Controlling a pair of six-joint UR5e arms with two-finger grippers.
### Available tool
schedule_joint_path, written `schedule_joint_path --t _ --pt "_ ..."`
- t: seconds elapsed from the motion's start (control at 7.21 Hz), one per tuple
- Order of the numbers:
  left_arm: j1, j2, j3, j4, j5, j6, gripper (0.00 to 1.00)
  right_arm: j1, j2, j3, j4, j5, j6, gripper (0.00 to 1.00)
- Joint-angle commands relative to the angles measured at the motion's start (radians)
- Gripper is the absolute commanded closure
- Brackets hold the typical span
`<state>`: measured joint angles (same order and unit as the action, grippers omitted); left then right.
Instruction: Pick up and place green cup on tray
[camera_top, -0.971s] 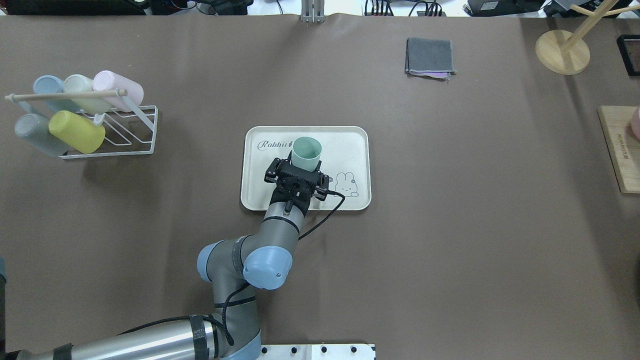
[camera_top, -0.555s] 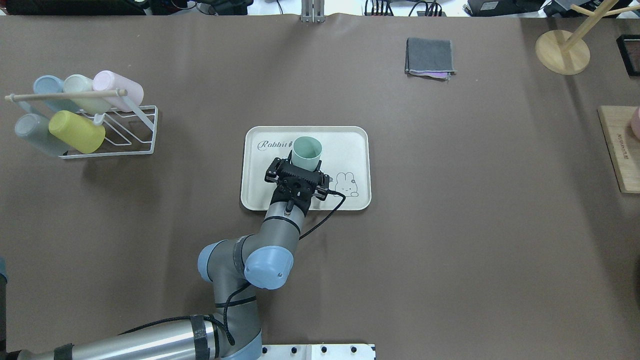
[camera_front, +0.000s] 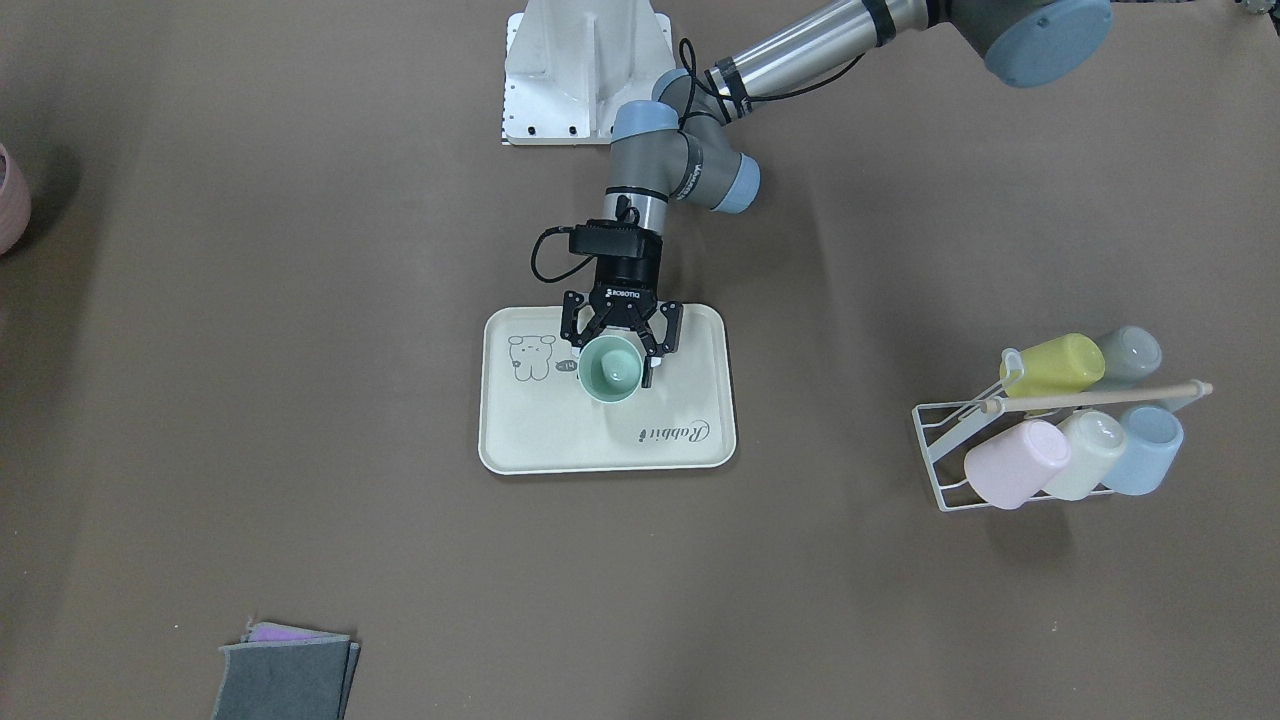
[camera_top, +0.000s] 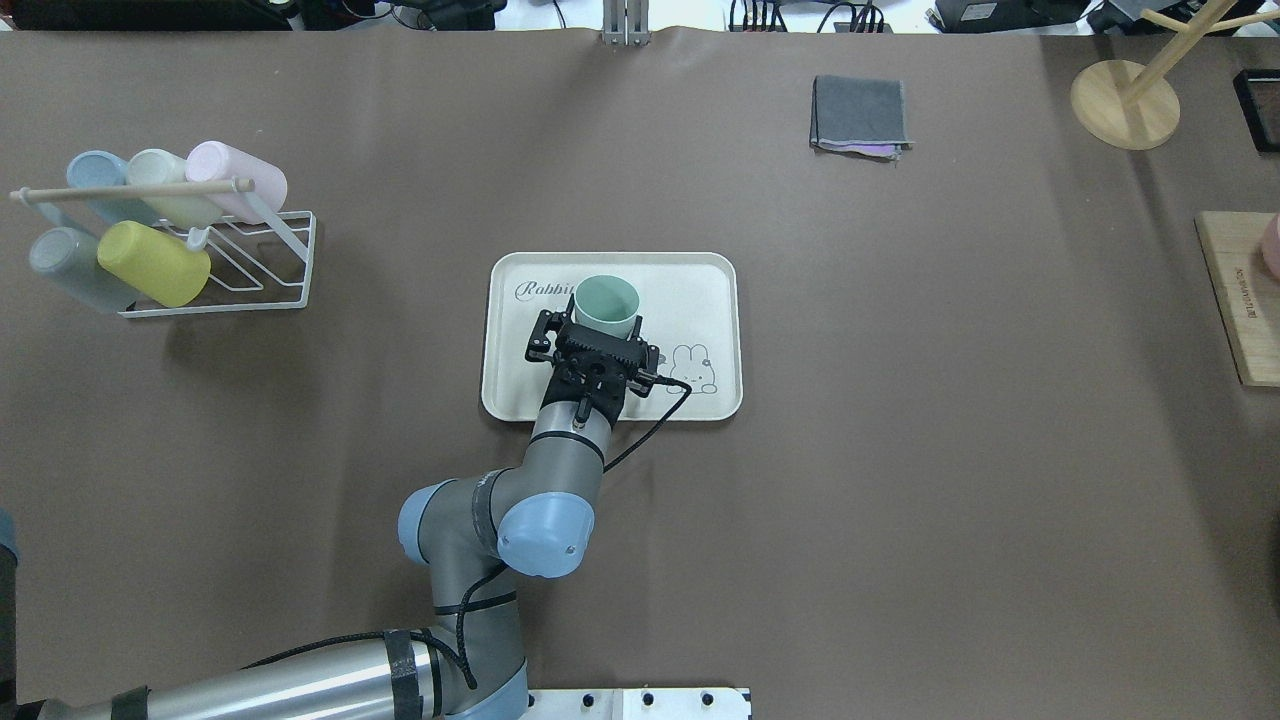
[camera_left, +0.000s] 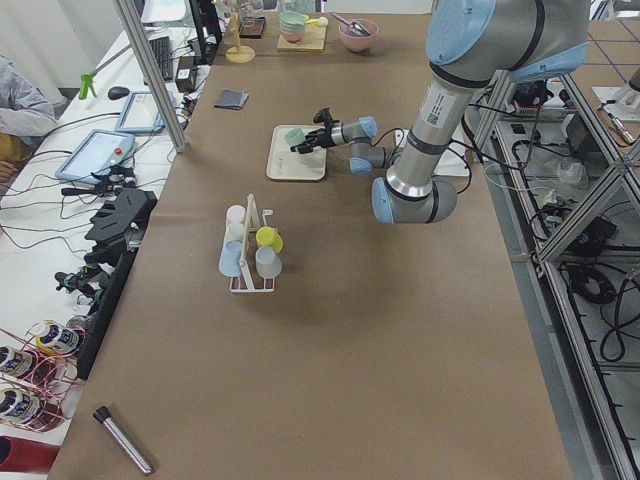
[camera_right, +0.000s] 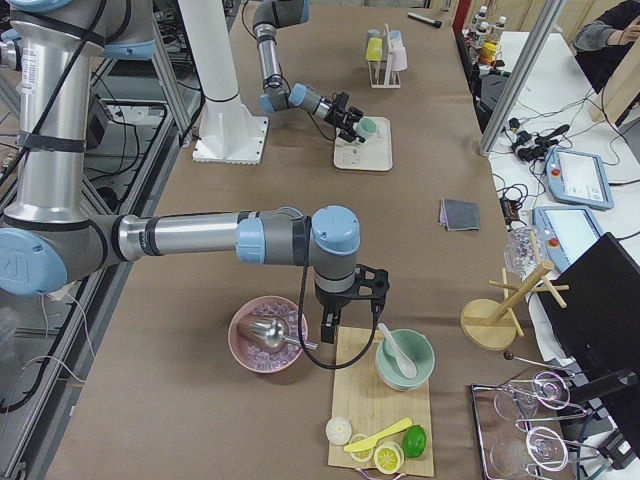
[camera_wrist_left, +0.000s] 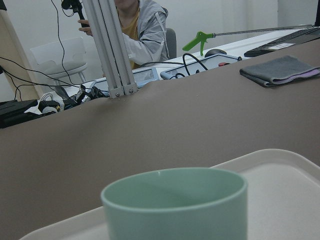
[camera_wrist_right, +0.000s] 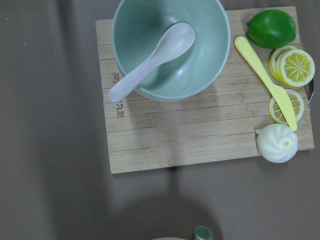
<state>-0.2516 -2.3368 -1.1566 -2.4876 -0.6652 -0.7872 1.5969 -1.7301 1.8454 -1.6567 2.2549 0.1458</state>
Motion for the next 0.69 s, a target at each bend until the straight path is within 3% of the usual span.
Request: schedule_joint_path --t 0.0,0.56 --pt "0.000 -0.002 -0.002 0.024 0.025 0.000 0.04 0.000 0.001 0.000 0.000 0.000 0.000 0.00" --pt "-0.002 0.004 -0.049 0.030 0.029 0.019 0.02 0.000 0.000 0.000 0.000 0.000 0.000 0.00"
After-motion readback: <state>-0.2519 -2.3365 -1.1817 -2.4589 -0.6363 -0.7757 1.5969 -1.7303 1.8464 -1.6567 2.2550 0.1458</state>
